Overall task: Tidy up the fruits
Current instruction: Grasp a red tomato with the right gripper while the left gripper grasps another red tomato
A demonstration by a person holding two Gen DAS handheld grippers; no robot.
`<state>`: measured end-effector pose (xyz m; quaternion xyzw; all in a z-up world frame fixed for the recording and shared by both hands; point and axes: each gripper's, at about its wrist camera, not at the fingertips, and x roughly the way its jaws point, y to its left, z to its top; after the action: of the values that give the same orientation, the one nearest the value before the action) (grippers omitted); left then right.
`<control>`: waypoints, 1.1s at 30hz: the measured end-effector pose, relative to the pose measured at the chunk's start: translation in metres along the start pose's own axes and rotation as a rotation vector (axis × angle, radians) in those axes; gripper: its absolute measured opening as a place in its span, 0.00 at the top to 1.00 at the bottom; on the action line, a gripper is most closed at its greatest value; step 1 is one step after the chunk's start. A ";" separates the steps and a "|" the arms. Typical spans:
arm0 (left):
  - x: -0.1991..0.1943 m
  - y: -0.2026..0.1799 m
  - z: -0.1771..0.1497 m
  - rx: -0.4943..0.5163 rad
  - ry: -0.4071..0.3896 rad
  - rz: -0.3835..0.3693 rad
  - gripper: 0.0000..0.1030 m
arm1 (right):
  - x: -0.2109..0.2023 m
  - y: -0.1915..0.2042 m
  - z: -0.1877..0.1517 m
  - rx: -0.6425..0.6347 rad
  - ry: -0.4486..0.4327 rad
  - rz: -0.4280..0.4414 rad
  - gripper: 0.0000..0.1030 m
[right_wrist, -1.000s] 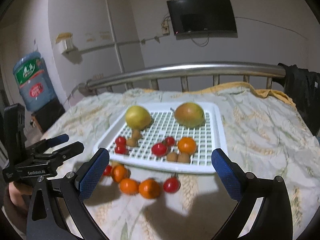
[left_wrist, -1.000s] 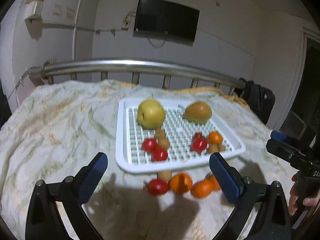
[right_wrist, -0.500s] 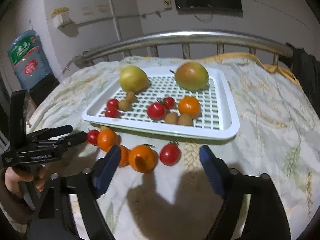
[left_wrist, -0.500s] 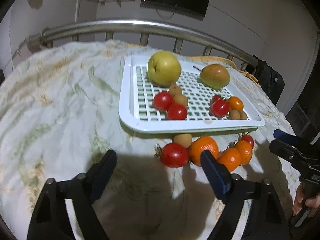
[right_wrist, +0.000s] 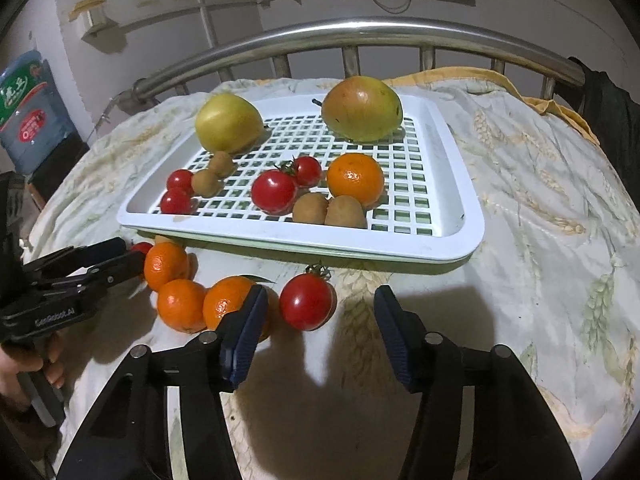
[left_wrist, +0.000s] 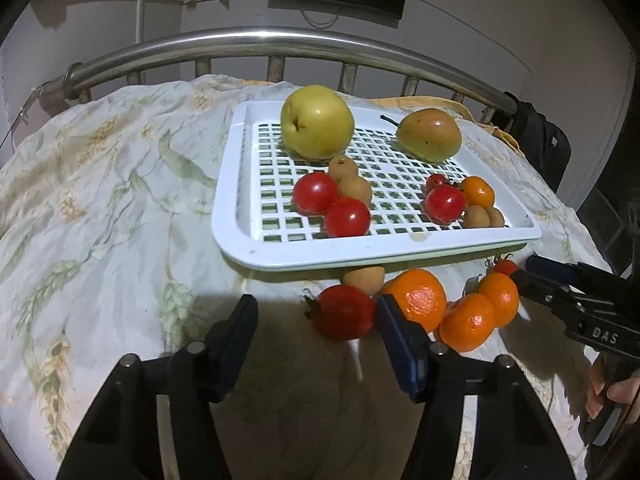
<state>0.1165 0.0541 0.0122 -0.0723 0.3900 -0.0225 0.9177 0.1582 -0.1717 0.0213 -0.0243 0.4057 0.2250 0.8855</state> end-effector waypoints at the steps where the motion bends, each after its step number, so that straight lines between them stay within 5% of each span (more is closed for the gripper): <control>1: 0.000 0.000 0.000 -0.001 0.001 -0.004 0.43 | 0.001 -0.001 0.000 0.002 0.001 0.000 0.52; 7: 0.004 -0.009 0.000 0.025 0.023 -0.034 0.66 | 0.005 0.000 0.000 -0.002 0.018 0.011 0.57; 13: 0.004 -0.010 -0.001 0.026 0.020 -0.033 0.66 | 0.010 -0.001 0.000 0.015 0.046 0.073 0.72; 33: -0.033 -0.020 -0.001 0.059 -0.068 -0.062 0.66 | -0.024 0.016 -0.003 -0.042 -0.049 0.066 0.72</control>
<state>0.0931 0.0376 0.0382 -0.0579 0.3554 -0.0602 0.9310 0.1359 -0.1665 0.0389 -0.0240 0.3799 0.2631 0.8865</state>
